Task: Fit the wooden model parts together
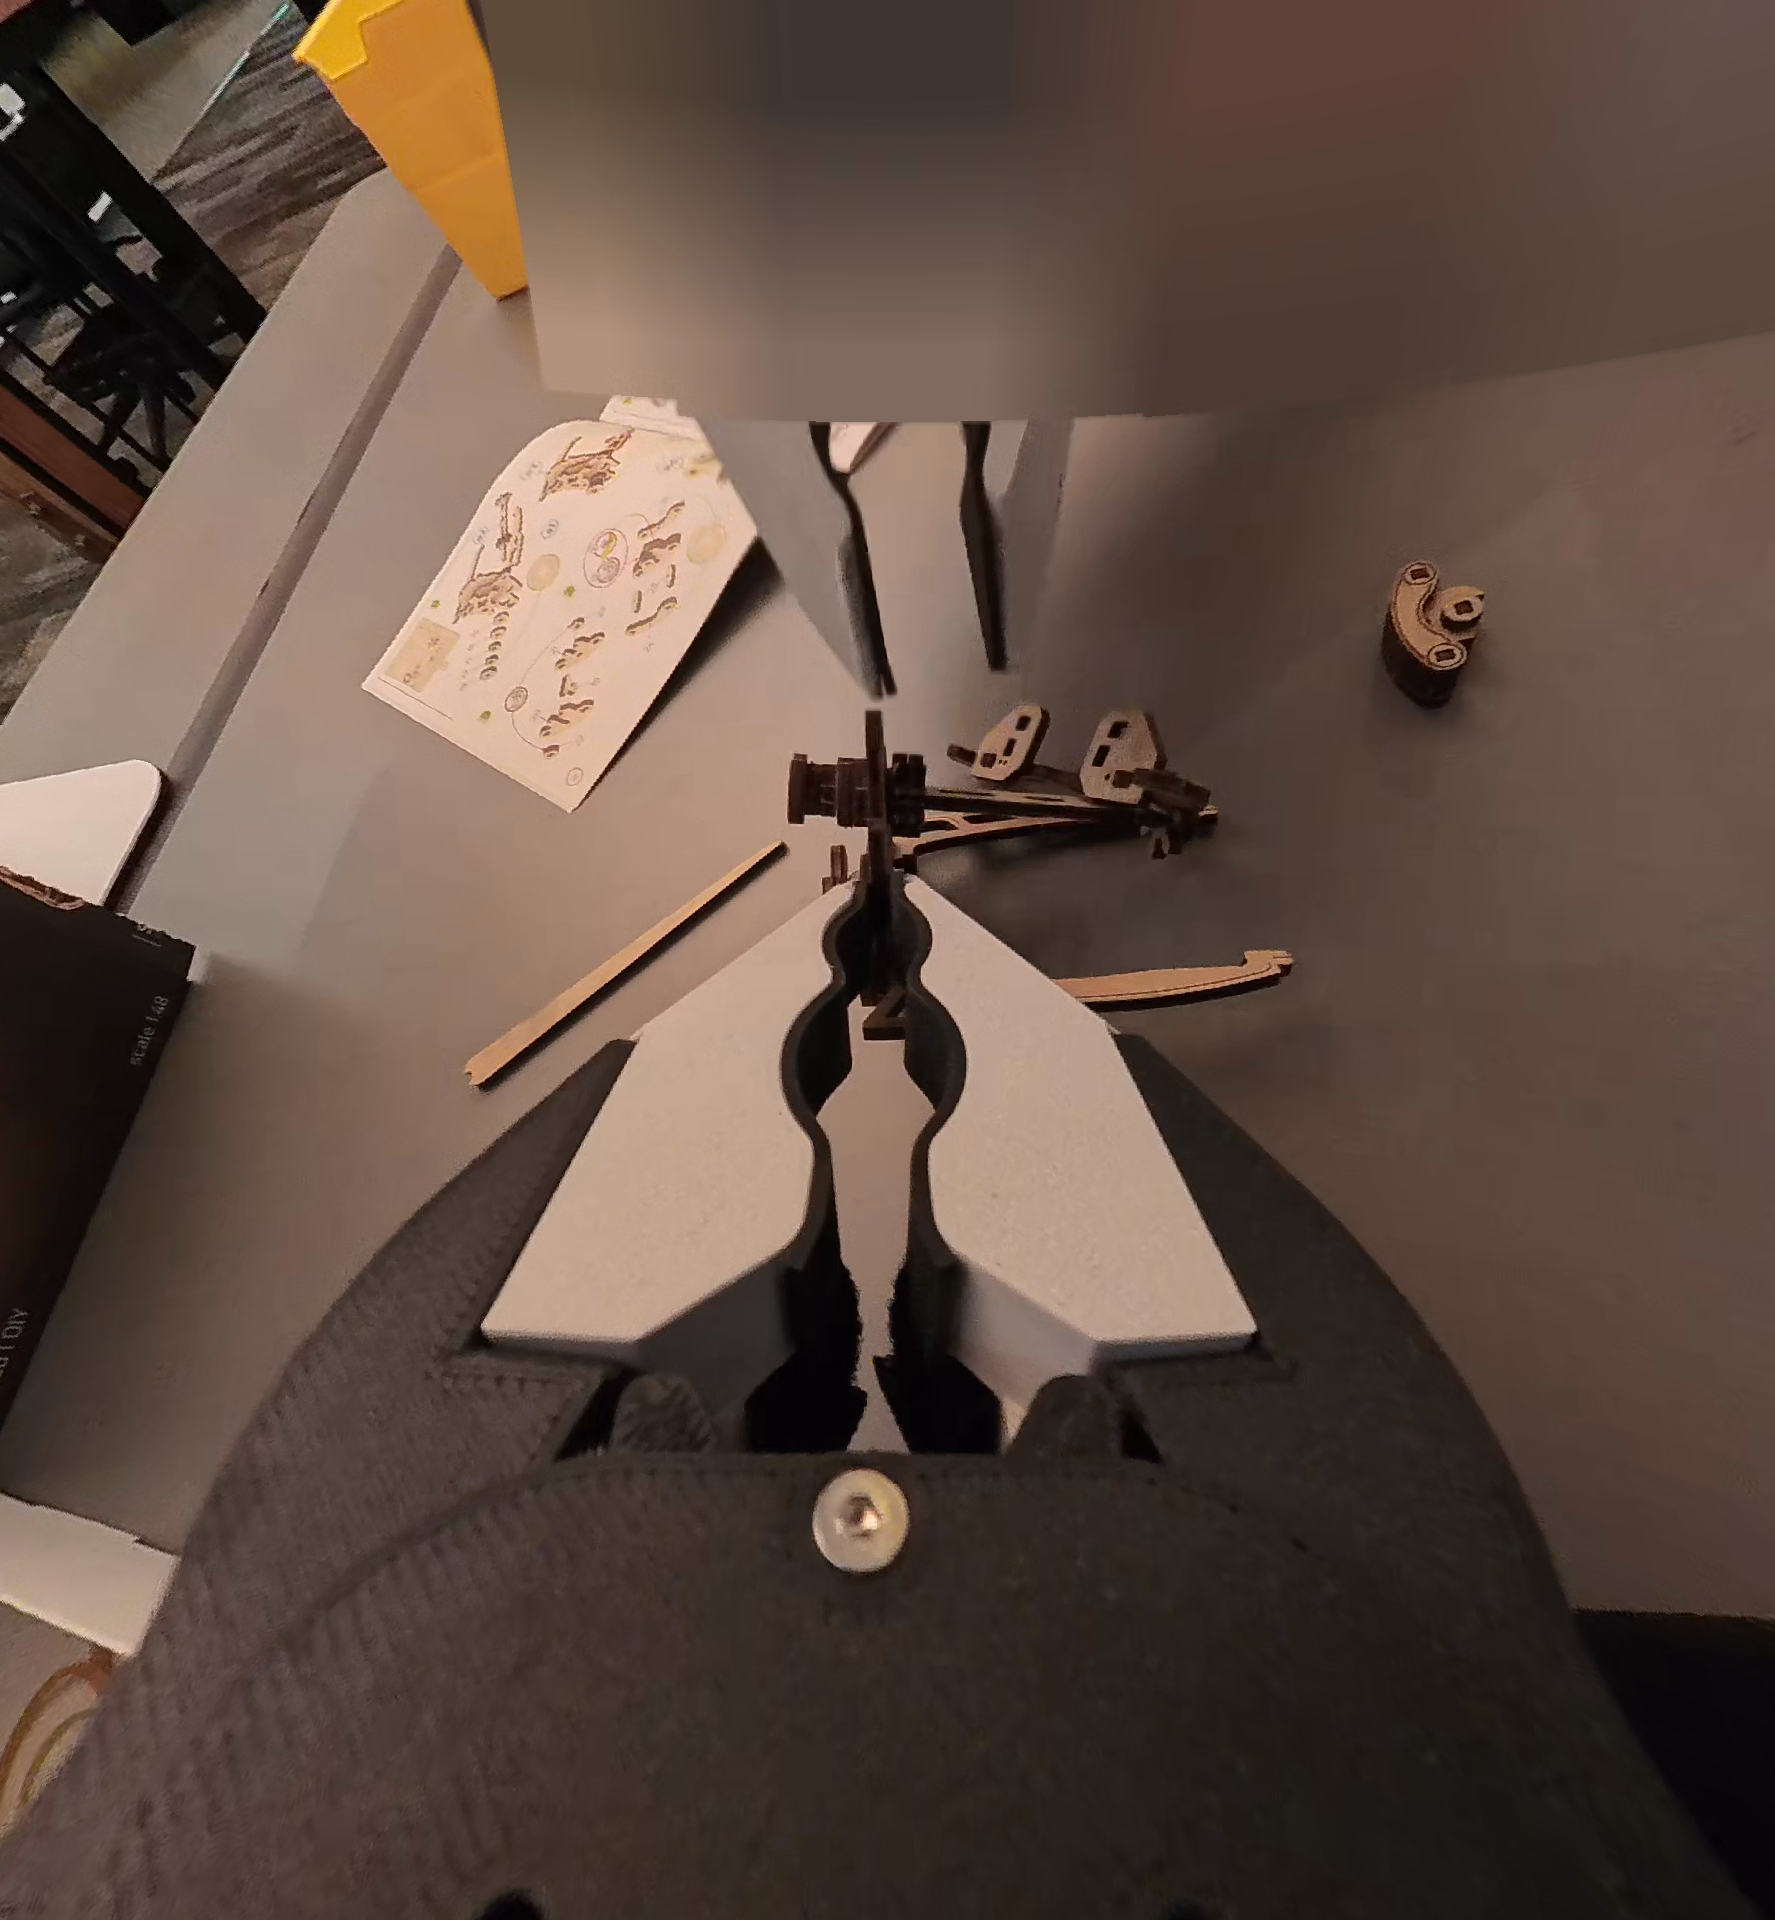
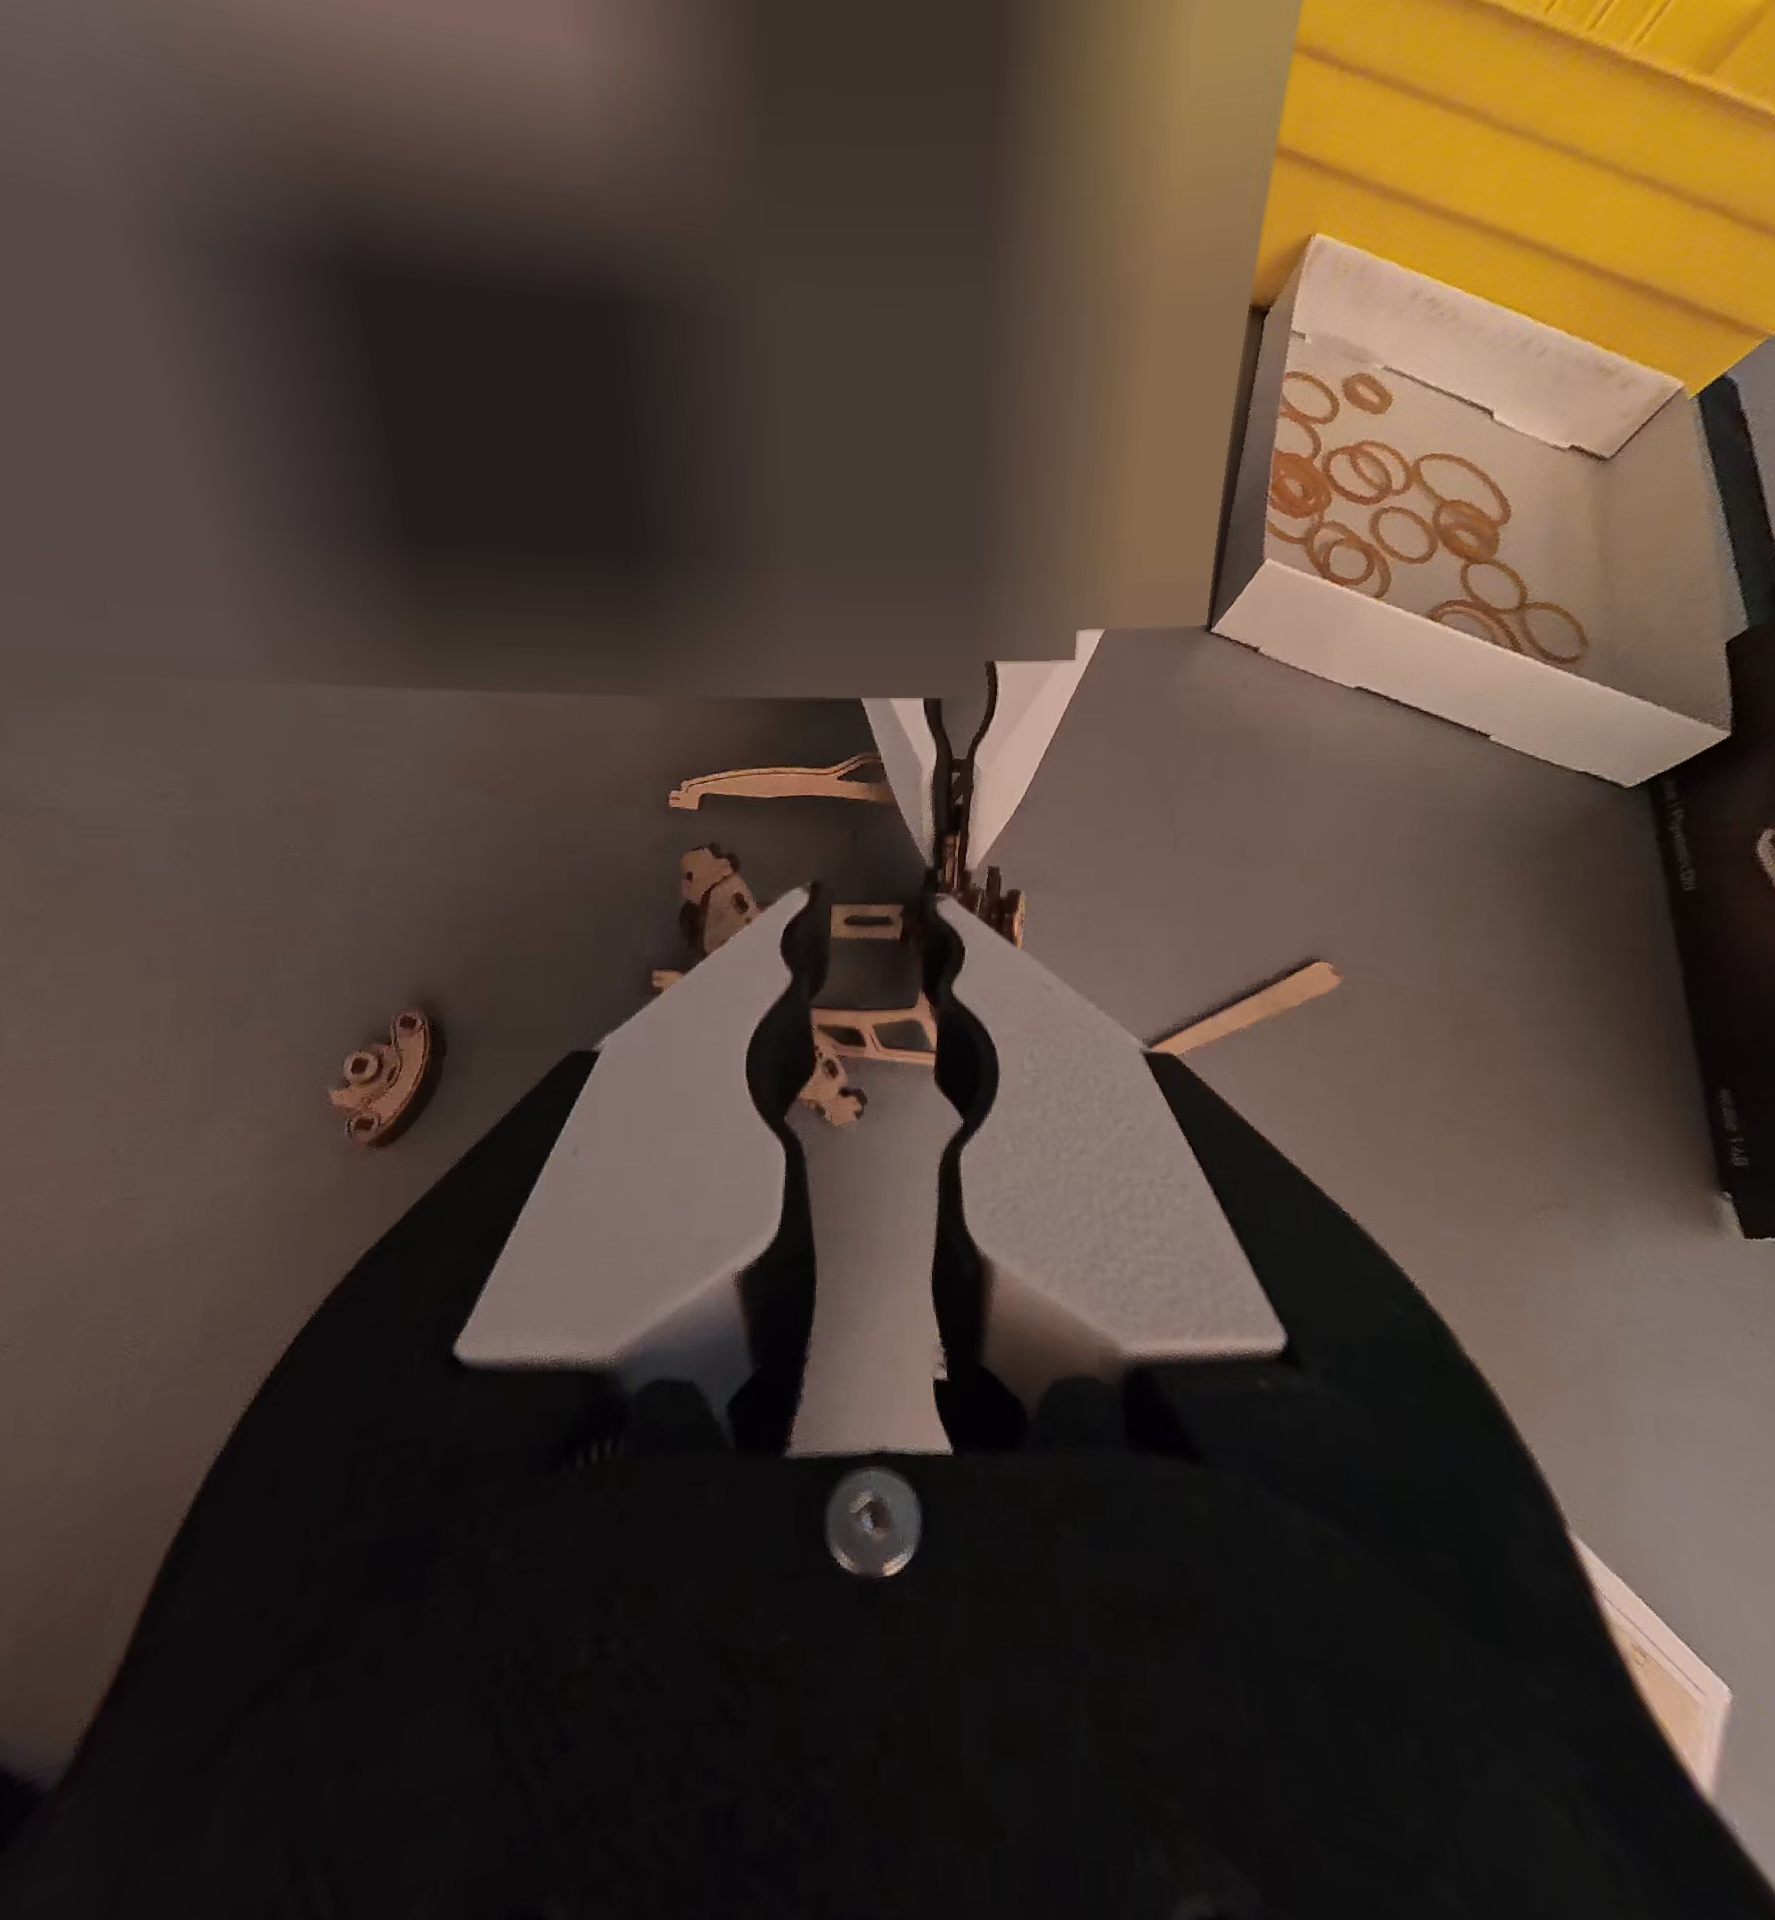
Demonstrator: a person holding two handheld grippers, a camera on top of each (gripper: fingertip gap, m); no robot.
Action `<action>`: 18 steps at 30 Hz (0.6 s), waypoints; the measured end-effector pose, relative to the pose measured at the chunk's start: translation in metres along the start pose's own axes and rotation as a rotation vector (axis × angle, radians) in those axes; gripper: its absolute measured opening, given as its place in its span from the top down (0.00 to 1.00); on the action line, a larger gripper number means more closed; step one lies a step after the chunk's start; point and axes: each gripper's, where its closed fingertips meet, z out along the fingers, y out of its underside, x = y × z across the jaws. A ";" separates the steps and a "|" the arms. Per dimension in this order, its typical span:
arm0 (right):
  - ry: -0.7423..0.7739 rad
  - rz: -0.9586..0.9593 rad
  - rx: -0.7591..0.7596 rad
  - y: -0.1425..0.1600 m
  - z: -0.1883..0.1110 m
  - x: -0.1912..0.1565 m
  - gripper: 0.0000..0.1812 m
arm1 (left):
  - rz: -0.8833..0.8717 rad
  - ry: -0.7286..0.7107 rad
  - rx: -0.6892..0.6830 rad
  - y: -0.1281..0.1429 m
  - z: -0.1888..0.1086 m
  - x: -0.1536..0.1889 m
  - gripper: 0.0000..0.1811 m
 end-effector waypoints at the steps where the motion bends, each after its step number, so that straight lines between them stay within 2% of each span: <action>1: 0.000 -0.014 0.012 0.000 -0.005 -0.001 0.92 | -0.010 0.003 0.005 0.000 0.000 0.000 1.00; 4: -0.022 -0.050 0.024 0.002 -0.019 -0.012 0.92 | -0.038 0.023 0.027 0.001 -0.001 -0.001 1.00; 6: 0.020 -0.103 0.013 0.007 -0.022 -0.015 0.92 | -0.050 0.033 0.040 0.001 -0.002 -0.001 1.00; 11: 0.074 -0.128 -0.027 0.025 0.000 -0.032 0.91 | -0.070 0.051 0.072 0.001 -0.002 -0.002 1.00; 15: 0.157 -0.141 -0.090 0.042 0.010 -0.024 0.90 | -0.082 0.061 0.083 0.001 -0.003 -0.003 1.00; 18: 0.153 -0.108 -0.094 0.048 0.010 -0.021 0.91 | -0.095 0.069 0.092 0.002 -0.003 -0.003 1.00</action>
